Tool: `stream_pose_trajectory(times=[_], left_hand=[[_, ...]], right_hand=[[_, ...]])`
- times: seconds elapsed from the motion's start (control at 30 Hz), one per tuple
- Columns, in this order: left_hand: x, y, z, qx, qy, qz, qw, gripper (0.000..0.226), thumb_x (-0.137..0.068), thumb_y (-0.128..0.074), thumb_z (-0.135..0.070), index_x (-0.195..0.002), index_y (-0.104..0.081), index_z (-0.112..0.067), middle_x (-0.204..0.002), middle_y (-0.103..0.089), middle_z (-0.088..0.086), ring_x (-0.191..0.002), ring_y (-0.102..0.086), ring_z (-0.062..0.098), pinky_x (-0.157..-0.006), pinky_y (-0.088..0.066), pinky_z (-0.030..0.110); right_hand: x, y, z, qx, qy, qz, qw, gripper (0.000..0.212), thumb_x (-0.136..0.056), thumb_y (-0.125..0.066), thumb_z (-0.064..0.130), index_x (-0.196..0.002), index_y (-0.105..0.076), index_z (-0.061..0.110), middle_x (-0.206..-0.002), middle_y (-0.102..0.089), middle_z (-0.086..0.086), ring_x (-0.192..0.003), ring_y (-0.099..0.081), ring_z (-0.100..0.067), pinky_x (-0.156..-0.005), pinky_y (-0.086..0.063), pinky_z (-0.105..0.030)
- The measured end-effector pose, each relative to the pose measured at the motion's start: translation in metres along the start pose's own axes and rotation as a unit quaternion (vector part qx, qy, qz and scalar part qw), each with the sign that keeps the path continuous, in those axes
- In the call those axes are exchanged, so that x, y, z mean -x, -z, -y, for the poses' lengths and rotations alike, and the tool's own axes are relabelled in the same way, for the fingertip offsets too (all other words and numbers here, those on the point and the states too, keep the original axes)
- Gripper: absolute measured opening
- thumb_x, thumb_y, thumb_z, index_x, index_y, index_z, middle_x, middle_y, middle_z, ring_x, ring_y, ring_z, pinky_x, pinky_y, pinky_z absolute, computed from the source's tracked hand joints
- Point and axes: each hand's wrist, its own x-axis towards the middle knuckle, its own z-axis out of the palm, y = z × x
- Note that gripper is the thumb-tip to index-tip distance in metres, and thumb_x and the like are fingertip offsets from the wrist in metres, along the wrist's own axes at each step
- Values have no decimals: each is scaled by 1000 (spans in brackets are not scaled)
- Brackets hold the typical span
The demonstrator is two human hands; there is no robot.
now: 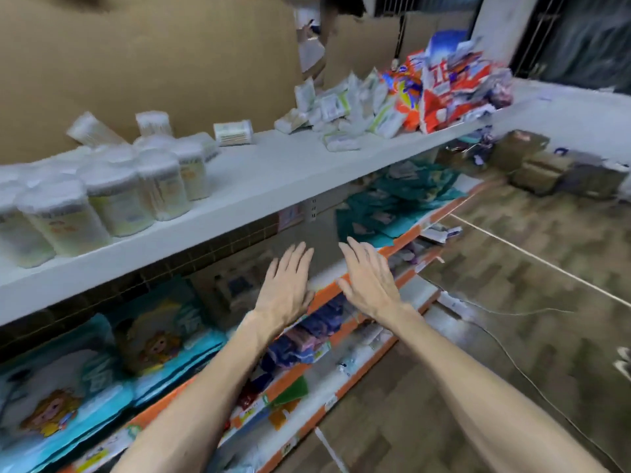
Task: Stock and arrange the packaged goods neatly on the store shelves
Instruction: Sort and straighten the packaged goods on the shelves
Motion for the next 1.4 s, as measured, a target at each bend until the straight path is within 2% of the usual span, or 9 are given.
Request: stream_pose_trajectory(times=[0.1,0.23,0.57,0.73,1.03,1.23,1.4], left_hand=[[-36,-12,-39,-14,-33,0,999,79,-87,-58,-35,-152,-23,-9,-160,-19,10,-148,-18,28,-115,-28,51],[-82,-28,-96,-10,-49,4,999,82,-81,-69,-34,-149,-32,-7,-155,-31,12,-144,-30,30,-111,-35,51],[-186,-73,-226,-18,-68,49,996,79,-96,-48,-38,-155,-1,-14,-163,0,4,-150,2,22,-121,-9,44],[-216,-82,-249,-3,-43,68,997,79,-97,-48,-37,-155,1,-16,-163,3,3,-150,4,21,-121,-9,46],[-275,-130,-268,29,-21,101,994,79,-93,-54,-31,-154,-7,-12,-162,-6,6,-150,-2,25,-121,-11,47],[-360,-174,-296,68,-33,76,994,70,-93,-48,-28,-152,-14,-14,-161,-12,5,-149,-9,23,-120,-14,43],[-439,-194,-294,91,2,89,992,66,-94,-43,-22,-153,-13,-14,-162,-6,3,-150,-2,22,-121,-11,46]], right_hand=[[10,8,-57,19,-45,-1,999,72,-92,-55,42,-151,-26,14,-158,-25,-7,-143,-25,-29,-113,-28,-45],[24,13,-128,22,-77,7,997,71,-92,-55,42,-150,-28,11,-157,-26,-9,-142,-25,-29,-113,-26,-44],[36,5,-298,15,-120,23,992,69,-93,-54,42,-150,-28,13,-158,-25,-8,-143,-24,-30,-115,-24,-44],[28,-3,-339,2,-109,35,993,69,-94,-53,42,-151,-26,14,-159,-22,-7,-144,-21,-29,-116,-23,-45],[-5,-32,-385,-19,-93,59,994,64,-93,-53,35,-149,-28,13,-157,-24,-7,-143,-22,-27,-114,-27,-43],[-55,-50,-458,7,-102,73,992,64,-94,-52,36,-150,-27,16,-157,-24,-3,-143,-18,-24,-113,-23,-39],[-117,-47,-522,37,-101,89,990,63,-91,-57,37,-146,-34,16,-152,-32,-3,-140,-25,-25,-110,-29,-41]])
